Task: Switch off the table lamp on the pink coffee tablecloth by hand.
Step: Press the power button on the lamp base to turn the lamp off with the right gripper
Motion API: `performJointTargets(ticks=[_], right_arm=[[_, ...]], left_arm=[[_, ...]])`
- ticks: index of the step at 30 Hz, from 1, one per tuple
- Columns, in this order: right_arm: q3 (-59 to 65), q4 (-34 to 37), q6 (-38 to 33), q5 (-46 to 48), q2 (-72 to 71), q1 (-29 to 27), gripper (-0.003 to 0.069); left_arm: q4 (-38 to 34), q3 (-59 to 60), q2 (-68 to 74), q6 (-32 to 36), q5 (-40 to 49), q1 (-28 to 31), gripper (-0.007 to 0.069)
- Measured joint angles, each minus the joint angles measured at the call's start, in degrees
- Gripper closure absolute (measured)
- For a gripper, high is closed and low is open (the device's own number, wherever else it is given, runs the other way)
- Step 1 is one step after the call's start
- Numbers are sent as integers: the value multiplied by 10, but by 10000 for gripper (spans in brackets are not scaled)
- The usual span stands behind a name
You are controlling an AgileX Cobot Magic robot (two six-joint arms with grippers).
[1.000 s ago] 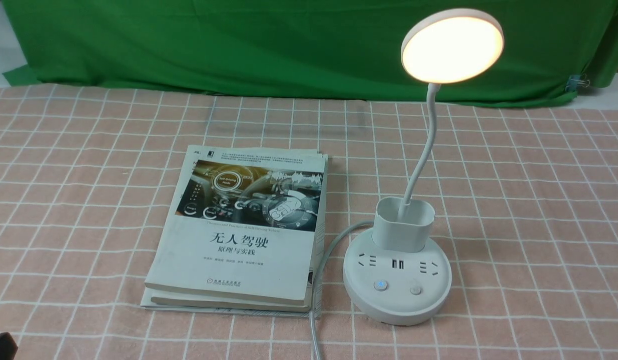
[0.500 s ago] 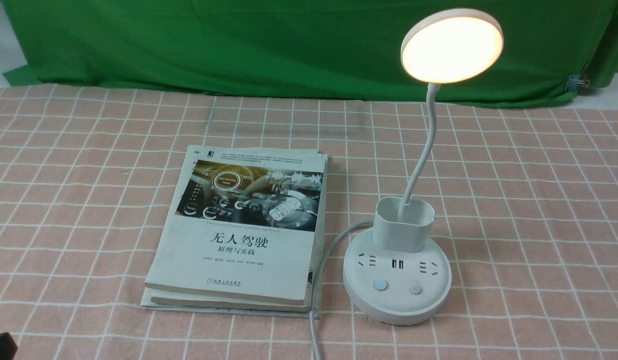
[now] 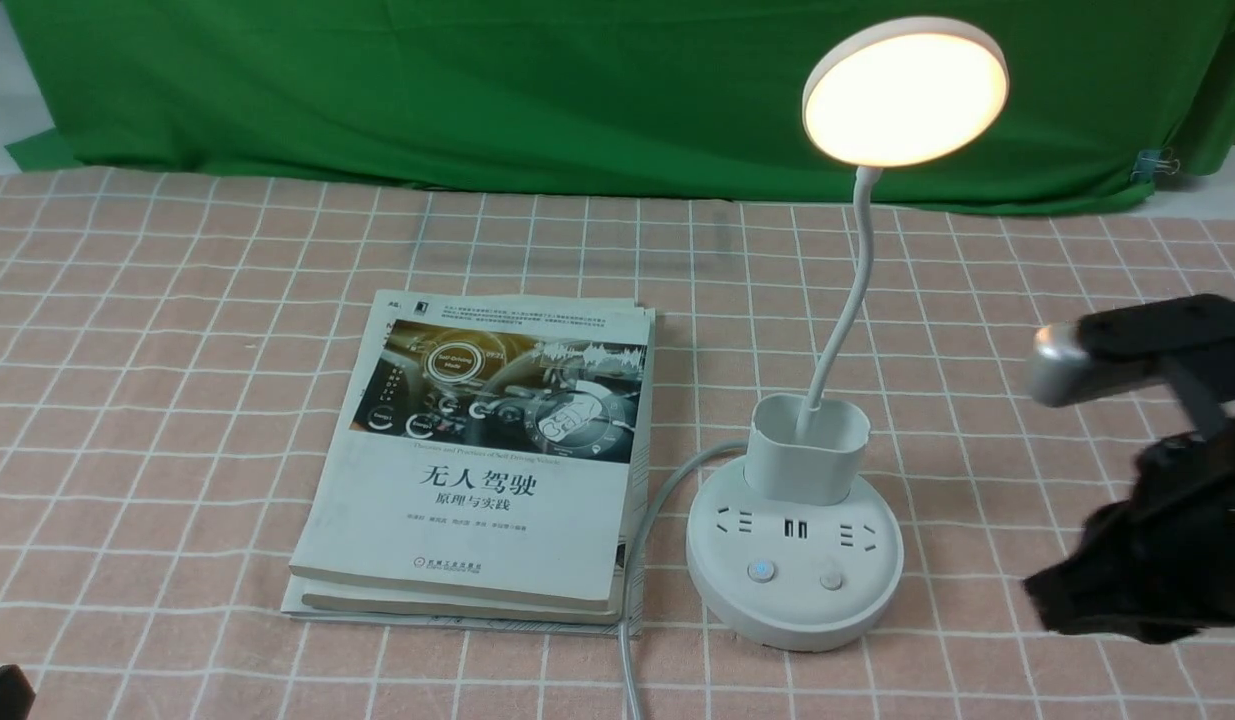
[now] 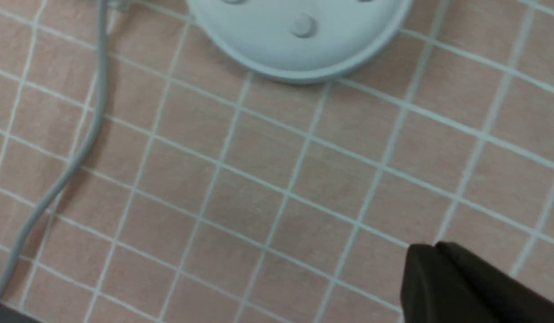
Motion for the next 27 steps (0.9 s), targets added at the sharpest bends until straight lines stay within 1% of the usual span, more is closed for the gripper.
performJointTargets(ticks=[1, 2, 4, 5, 8, 16, 21, 27], right_arm=[[-2, 0, 0, 0, 0, 3, 620], [-23, 1, -1, -7, 49, 26, 620], [-45, 2, -1, -12, 95, 36, 620], [-47, 2, -1, -11, 95, 36, 620], [-72, -1, -1, -30, 161, 37, 620], [-112, -1, -14, -60, 243, 37, 620], [-143, -1, -15, -60, 272, 37, 620], [-149, -1, -16, -61, 294, 37, 620]], left_arm=[[0, 0, 0, 0, 0, 0, 618], [0, 0, 0, 0, 0, 0, 618], [0, 0, 0, 0, 0, 0, 618], [0, 0, 0, 0, 0, 0, 618], [0, 0, 0, 0, 0, 0, 618], [0, 0, 0, 0, 0, 0, 618], [0, 0, 0, 0, 0, 0, 618], [0, 0, 0, 0, 0, 0, 618]])
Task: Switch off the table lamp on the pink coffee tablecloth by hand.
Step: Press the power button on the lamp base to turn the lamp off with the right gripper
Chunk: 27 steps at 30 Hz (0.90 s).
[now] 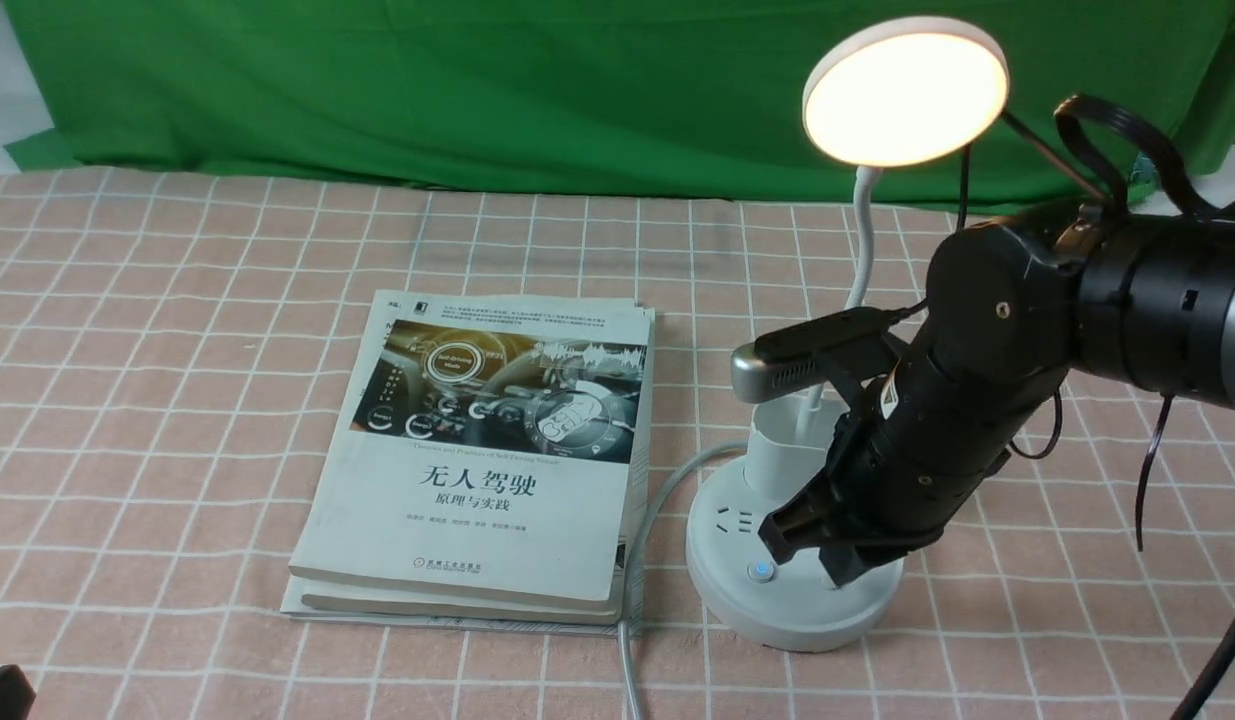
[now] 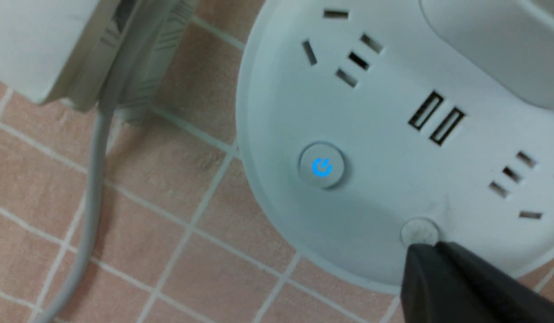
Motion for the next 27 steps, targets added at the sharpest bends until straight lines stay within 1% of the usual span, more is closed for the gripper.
performJointTargets(ticks=[7, 19, 27], right_arm=[[-5, -1, -5, 2, 31, 0, 619], [-5, -1, -13, -8, -16, 0, 619], [-7, -4, -13, -11, 33, 0, 617]], left_arm=[[0, 0, 0, 0, 0, 0, 618], [0, 0, 0, 0, 0, 0, 618], [0, 0, 0, 0, 0, 0, 618]])
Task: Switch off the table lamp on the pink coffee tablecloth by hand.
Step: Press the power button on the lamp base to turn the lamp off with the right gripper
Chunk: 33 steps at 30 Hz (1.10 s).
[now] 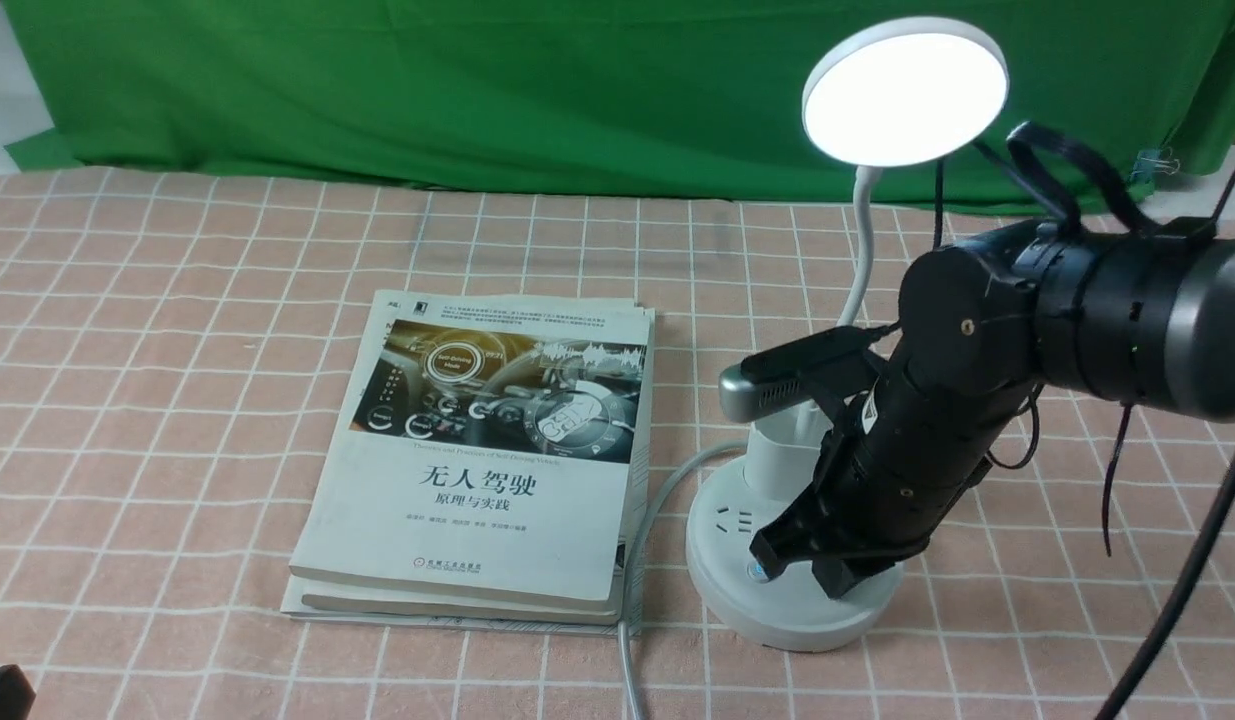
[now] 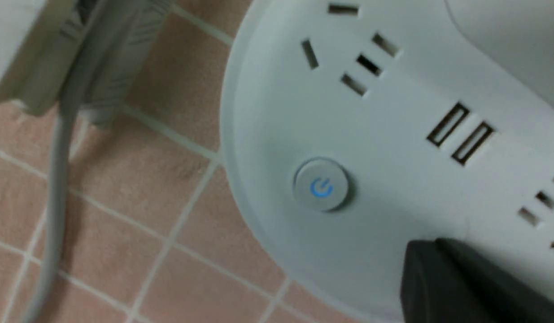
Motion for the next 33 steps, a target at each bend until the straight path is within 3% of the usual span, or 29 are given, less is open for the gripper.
performJointTargets(ticks=[17, 33], right_arm=[[3, -6, 0, 2, -73, 0, 617], [0, -8, 0, -1, 1, 0, 617]], left_arm=[[0, 0, 0, 0, 0, 0, 618], [0, 0, 0, 0, 0, 0, 618]])
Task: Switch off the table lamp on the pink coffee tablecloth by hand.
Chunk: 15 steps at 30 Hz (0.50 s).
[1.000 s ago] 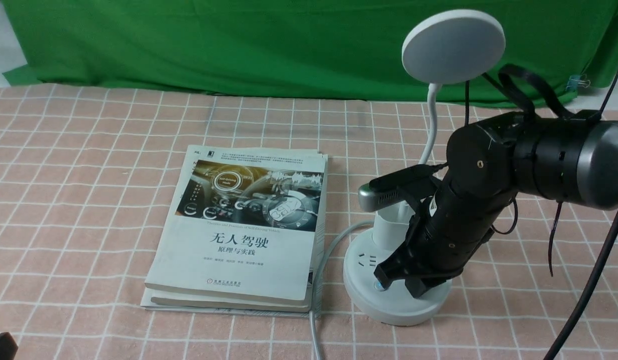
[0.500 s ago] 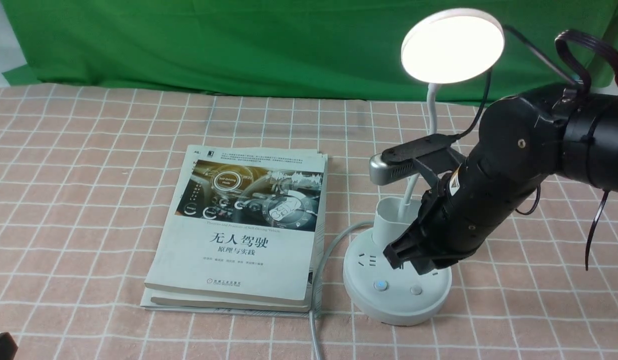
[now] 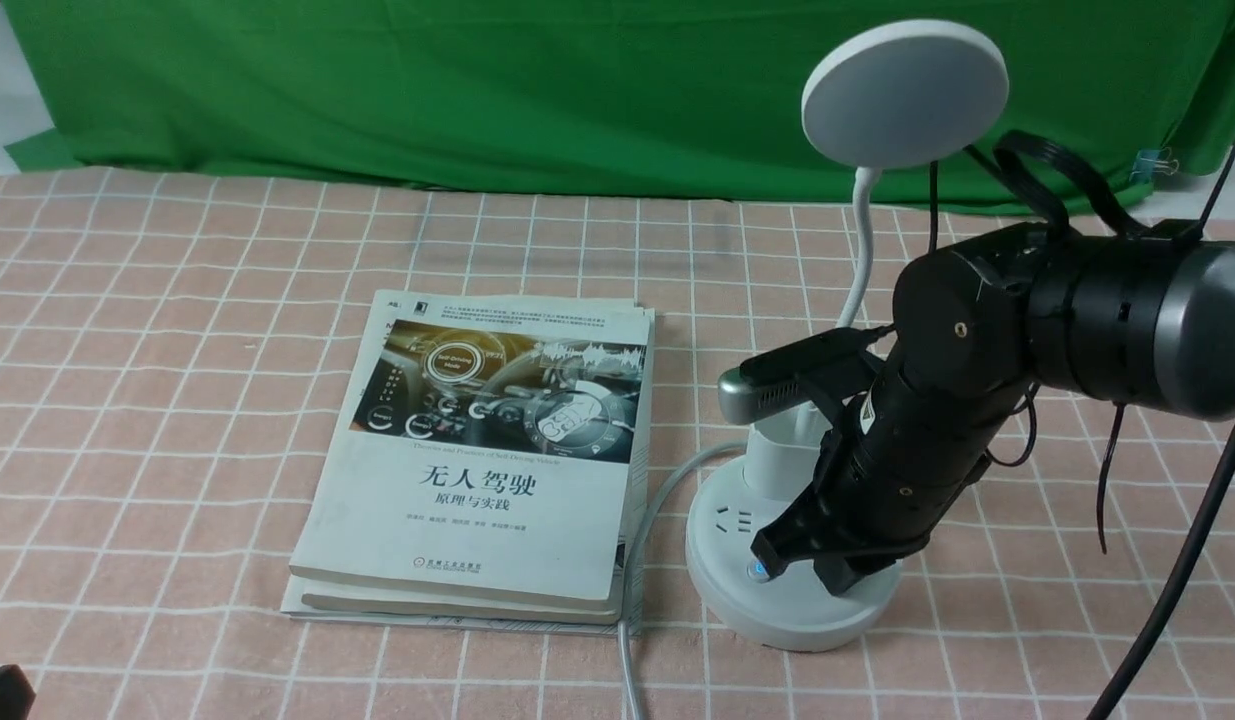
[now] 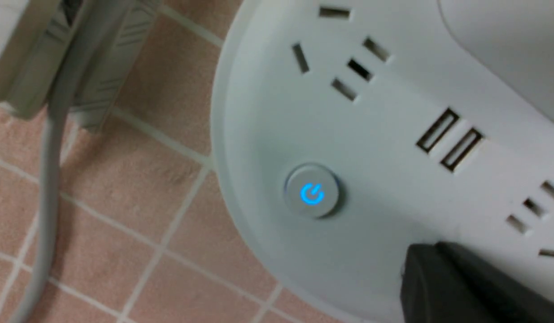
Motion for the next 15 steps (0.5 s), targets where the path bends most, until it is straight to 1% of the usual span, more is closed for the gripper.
performJointTargets(ticks=[8, 15], right_arm=[[4, 0, 0, 15, -51, 0, 617], [28, 0, 3, 49, -159, 0, 617]], left_arm=[[0, 0, 0, 0, 0, 0, 618], [0, 0, 0, 0, 0, 0, 618]])
